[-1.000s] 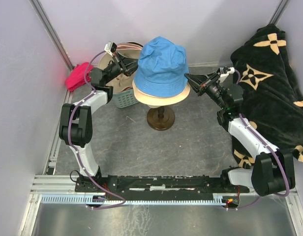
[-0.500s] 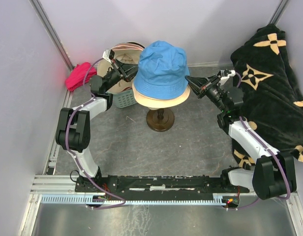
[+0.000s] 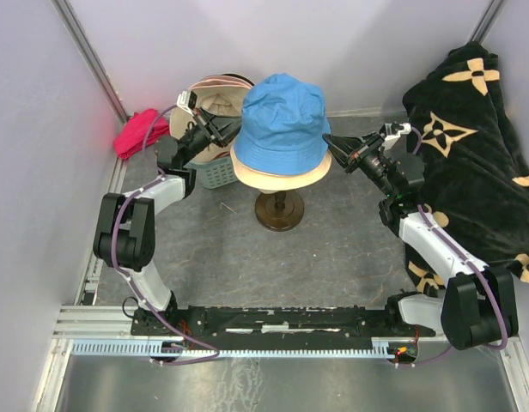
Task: Stack the hats
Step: Stack the hat on the hat.
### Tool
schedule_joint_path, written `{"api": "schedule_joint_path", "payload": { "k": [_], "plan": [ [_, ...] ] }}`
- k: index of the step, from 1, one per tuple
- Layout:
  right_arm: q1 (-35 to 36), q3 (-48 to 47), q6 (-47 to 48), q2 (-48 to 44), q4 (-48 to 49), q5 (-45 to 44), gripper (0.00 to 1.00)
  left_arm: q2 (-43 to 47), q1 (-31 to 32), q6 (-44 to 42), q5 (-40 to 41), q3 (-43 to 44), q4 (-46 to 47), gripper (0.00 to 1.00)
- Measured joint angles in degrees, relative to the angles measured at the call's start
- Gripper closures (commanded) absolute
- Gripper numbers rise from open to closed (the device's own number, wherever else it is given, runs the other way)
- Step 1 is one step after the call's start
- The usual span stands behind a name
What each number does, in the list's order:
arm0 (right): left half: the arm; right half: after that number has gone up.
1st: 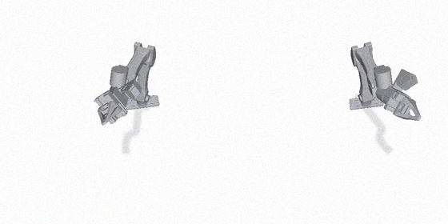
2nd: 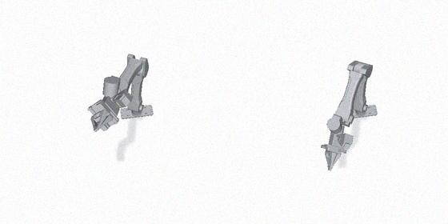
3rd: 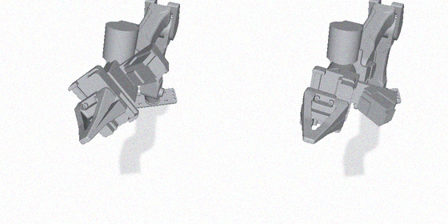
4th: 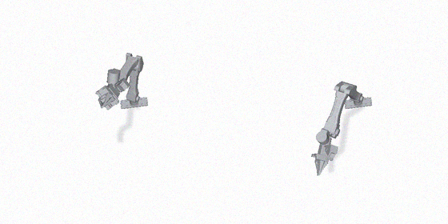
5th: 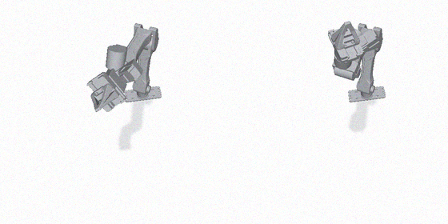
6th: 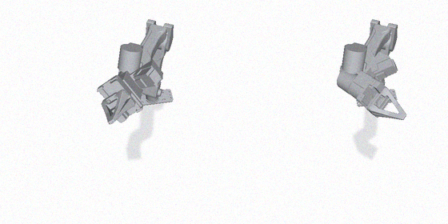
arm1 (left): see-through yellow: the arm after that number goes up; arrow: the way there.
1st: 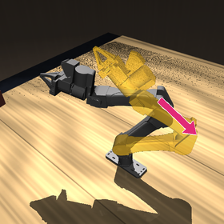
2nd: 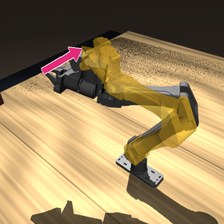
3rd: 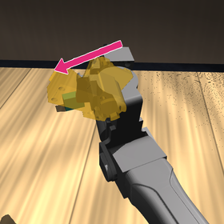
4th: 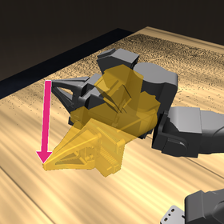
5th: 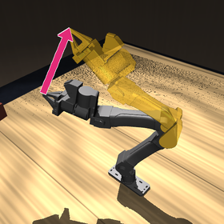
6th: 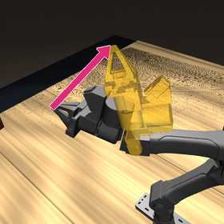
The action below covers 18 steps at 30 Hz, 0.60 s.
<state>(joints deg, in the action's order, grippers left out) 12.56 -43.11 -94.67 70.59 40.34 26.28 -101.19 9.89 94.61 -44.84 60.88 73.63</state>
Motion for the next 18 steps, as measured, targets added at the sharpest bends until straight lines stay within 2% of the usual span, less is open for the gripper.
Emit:
{"api": "schedule_joint_path", "payload": {
  "k": [18],
  "plan": [
    [0.0,0.7,1.1,0.0,1.1,-0.3,0.98,0.9,0.8,-2.2,1.7,-1.7,-0.3,0.97]
  ]
}}
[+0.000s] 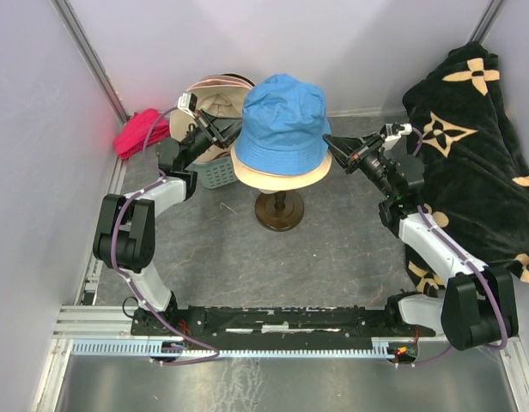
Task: Stack the hats
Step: Stack the hat on the hat.
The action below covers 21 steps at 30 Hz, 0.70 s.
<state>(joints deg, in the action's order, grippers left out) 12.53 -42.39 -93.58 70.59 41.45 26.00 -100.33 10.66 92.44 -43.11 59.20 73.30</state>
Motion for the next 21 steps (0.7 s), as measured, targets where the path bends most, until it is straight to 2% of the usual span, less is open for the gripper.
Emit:
{"api": "schedule_joint_path", "payload": {
  "k": [2,3,8,10,14,21],
  "plan": [
    [0.0,0.0,0.3,-0.1,0.0,0.0,0.98,0.0,0.0,0.0,0.0,0.0,0.3,0.97],
    [0.0,0.0,0.7,-0.2,-0.1,0.0,0.93,0.0,0.1,0.0,0.0,0.0,0.5,0.96],
    [0.0,-1.0,3.3,-0.5,-1.9,0.2,0.67,-0.6,0.1,0.2,-0.5,0.0,2.0,0.80],
    [0.0,-1.2,4.3,-0.5,-3.5,0.6,0.61,-1.4,-0.2,0.2,-2.3,-0.2,1.4,0.71],
    [-0.5,-1.3,6.3,-1.2,-7.6,0.9,0.55,-3.1,-0.2,0.2,-4.4,-1.6,-1.2,0.62],
    [-2.6,-1.4,9.2,-4.0,-13.8,1.4,0.51,-3.5,-0.1,0.2,-5.3,-2.2,-2.8,0.62]
  ]
}}
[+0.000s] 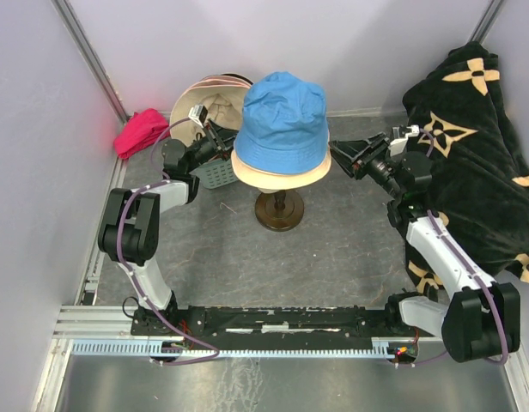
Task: Stack the hats
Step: Stack the hat on the hat.
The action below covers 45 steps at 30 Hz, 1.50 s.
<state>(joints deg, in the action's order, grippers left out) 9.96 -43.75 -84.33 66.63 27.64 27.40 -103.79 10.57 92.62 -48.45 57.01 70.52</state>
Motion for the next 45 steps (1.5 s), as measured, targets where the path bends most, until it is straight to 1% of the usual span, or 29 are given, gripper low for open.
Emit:
{"api": "schedule_joint_path", "payload": {
  "k": [6,9,12,16,20,22,23,26,27,28,30,33,37,41,45],
  "plan": [
    [-3.2,-0.1,3.5,-3.4,-6.6,0.9,0.49,0.2,-1.0,0.0,0.7,0.0,-0.8,0.62],
    [-4.6,-1.4,6.5,-5.2,-10.8,0.9,0.48,1.2,-2.0,0.0,2.7,-0.8,-1.7,0.62],
    [-4.9,-3.7,11.2,-7.1,-16.0,0.8,0.48,3.4,-3.2,0.0,6.5,-2.5,-2.5,0.62],
    [-5.1,-6.3,19.0,-10.3,-24.2,-0.1,0.48,7.4,-4.5,-0.3,13.4,-3.9,-6.3,0.63],
    [-5.2,-8.2,27.6,-14.2,-33.6,-2.4,0.47,12.3,-5.3,-3.1,21.2,-4.0,-13.8,0.63],
    [-5.2,-8.2,33.1,-17.1,-39.3,-3.6,0.47,15.6,-5.4,-6.9,25.2,-3.5,-20.1,0.64],
    [-5.2,-8.2,34.3,-17.6,-40.5,-3.7,0.47,16.2,-5.4,-8.0,26.0,-3.2,-21.6,0.64],
    [-4.7,-7.5,40.9,-19.6,-44.7,-4.1,0.47,18.8,-5.4,-15.5,29.5,0.6,-34.0,0.65],
    [-4.2,-6.8,42.7,-20.3,-45.5,-4.3,0.47,19.3,-5.4,-17.3,30.4,1.6,-36.7,0.65],
    [-3.1,-5.0,45.9,-21.7,-46.9,-5.3,0.47,19.9,-5.3,-19.7,31.2,2.8,-40.1,0.65],
    [-0.8,-3.8,48.0,-22.3,-47.8,-6.2,0.47,20.9,-4.9,-23.8,33.2,4.4,-45.6,0.66],
    [5.0,-0.3,52.4,-23.5,-48.8,-10.5,0.47,22.2,-3.7,-29.1,35.7,5.2,-51.9,0.66],
    [16.6,4.3,57.7,-22.8,-48.5,-19.2,0.47,23.3,-1.7,-35.0,39.1,5.2,-59.1,0.66],
    [30.2,8.6,62.0,-19.9,-44.7,-32.2,0.46,25.3,0.5,-39.7,43.1,5.1,-64.4,0.66],
    [42.7,14.6,65.7,-15.2,-34.6,-46.9,0.43,28.5,2.1,-42.6,46.9,2.9,-66.1,0.66]
  ]
}}
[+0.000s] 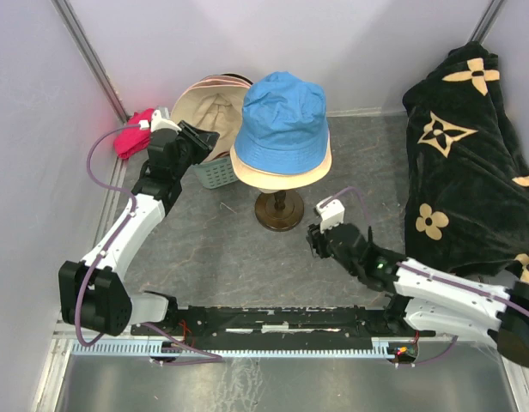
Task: Stack the hats
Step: Stack the hat on the hat.
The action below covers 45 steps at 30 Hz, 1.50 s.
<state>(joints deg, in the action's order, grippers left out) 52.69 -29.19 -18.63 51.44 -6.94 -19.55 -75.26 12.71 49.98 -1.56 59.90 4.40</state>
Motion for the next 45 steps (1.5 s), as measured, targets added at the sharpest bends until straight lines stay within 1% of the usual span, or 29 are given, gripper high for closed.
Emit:
{"api": "schedule_joint_path", "payload": {
  "k": [3,5,7,9,12,20,23,28,35,41,45],
  "plan": [
    [6.6,3.7,2.7,7.0,10.9,-10.9,0.39,2.0,0.9,-1.5,2.2,-1.4,-1.4,0.66],
    [9.2,4.5,4.3,12.9,18.3,-16.5,0.32,2.6,1.2,-2.2,3.3,-1.8,-1.8,0.66],
    [10.8,4.9,5.8,19.3,26.7,-20.9,0.29,2.8,1.3,-2.6,4.4,-2.0,-2.1,0.66],
    [11.3,5.1,7.5,25.4,35.4,-24.1,0.27,2.9,1.5,-2.6,5.1,-2.3,-2.1,0.66],
    [11.5,5.1,9.4,34.2,48.3,-27.3,0.27,3.1,1.6,-2.6,6.2,-3.0,-2.1,0.66],
    [11.8,4.7,12.6,50.6,74.6,-30.6,0.26,4.5,1.6,-2.6,8.7,-5.0,-0.1,0.66],
    [11.9,4.3,13.0,52.7,78.9,-31.0,0.25,5.5,1.6,-2.6,9.2,-6.4,1.7,0.65],
    [12.0,1.7,14.6,53.0,83.2,-32.0,0.23,6.4,1.6,-2.6,9.7,-8.5,5.0,0.65],
    [12.1,-3.0,17.0,54.7,84.6,-32.0,0.20,6.4,1.6,-2.6,9.9,-9.4,7.7,0.65],
    [11.3,-6.4,18.9,58.1,84.6,-32.2,0.19,6.4,1.6,-2.6,9.9,-10.0,9.9,0.65],
    [9.9,-7.7,19.9,58.8,84.6,-32.3,0.19,6.4,1.6,-2.6,9.8,-10.6,11.2,0.65]
  ]
}}
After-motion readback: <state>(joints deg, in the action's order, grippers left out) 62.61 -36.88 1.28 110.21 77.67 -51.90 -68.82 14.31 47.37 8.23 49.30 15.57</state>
